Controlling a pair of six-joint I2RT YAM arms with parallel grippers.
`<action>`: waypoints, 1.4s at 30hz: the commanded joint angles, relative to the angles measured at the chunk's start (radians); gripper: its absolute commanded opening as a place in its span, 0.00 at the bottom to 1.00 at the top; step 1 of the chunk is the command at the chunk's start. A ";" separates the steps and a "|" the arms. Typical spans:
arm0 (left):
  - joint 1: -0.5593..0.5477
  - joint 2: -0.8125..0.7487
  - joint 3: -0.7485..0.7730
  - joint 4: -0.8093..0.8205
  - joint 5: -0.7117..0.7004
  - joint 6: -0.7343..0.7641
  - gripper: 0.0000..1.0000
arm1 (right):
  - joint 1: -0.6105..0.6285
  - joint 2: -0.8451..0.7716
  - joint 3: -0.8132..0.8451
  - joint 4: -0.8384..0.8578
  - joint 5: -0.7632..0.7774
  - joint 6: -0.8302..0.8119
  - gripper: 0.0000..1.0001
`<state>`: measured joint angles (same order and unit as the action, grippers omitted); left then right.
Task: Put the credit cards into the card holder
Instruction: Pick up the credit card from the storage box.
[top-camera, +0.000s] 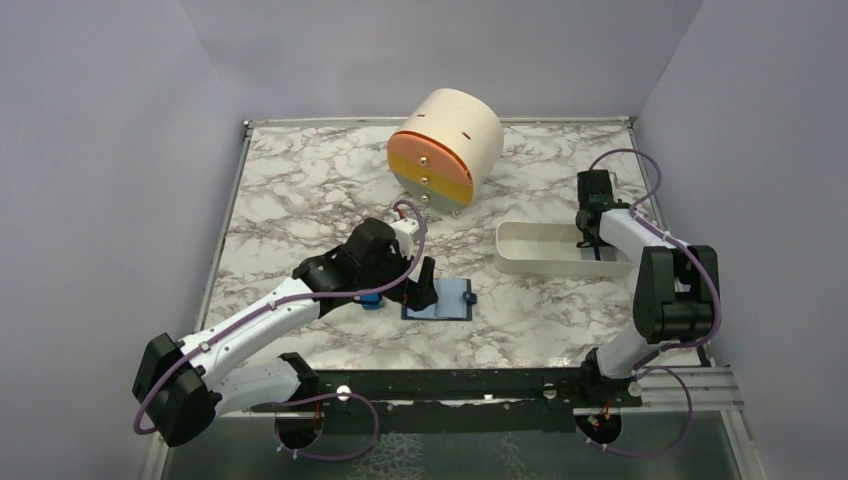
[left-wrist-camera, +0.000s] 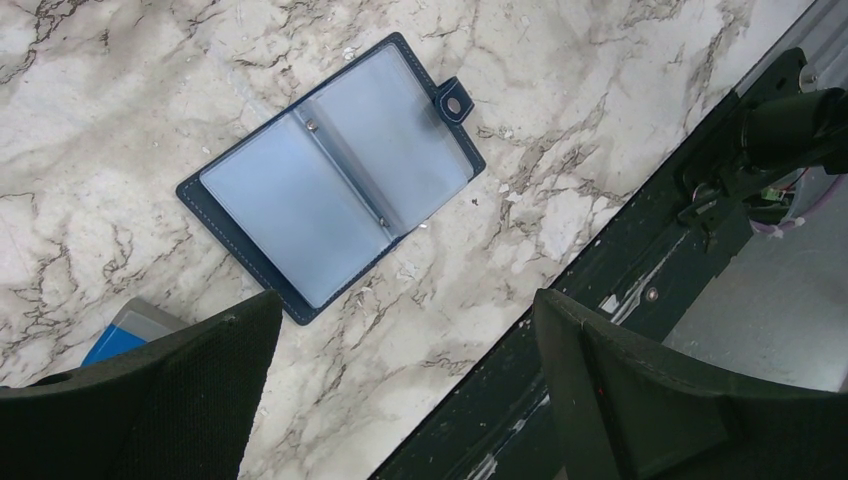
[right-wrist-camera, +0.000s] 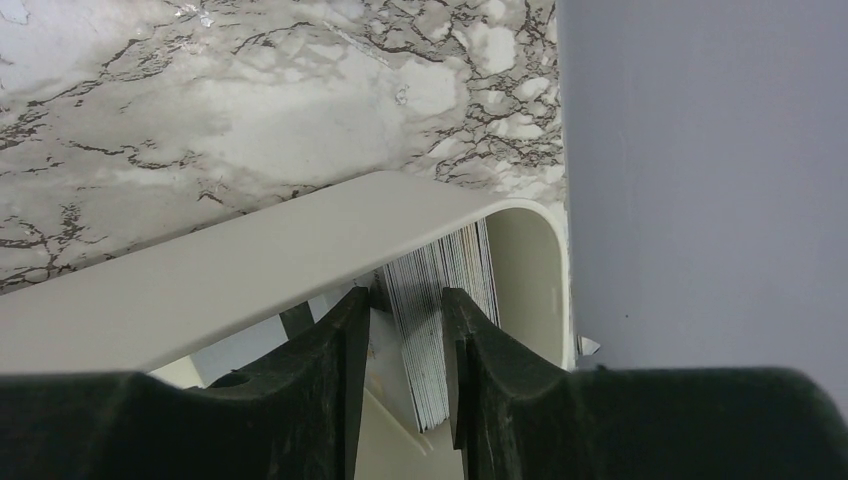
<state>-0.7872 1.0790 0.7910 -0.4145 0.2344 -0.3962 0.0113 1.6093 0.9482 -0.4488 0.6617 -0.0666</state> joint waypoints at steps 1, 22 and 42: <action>0.004 -0.019 0.030 -0.006 -0.017 0.013 0.99 | -0.007 -0.013 0.001 0.009 0.046 -0.012 0.32; 0.008 -0.031 0.028 -0.011 -0.020 0.011 0.99 | -0.007 -0.021 0.016 0.012 0.023 -0.007 0.14; 0.012 -0.049 0.015 -0.036 -0.110 -0.023 0.99 | 0.009 -0.111 0.183 -0.281 -0.241 0.115 0.01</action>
<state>-0.7799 1.0485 0.7910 -0.4435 0.1772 -0.4042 0.0151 1.5349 1.0740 -0.6392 0.4892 0.0017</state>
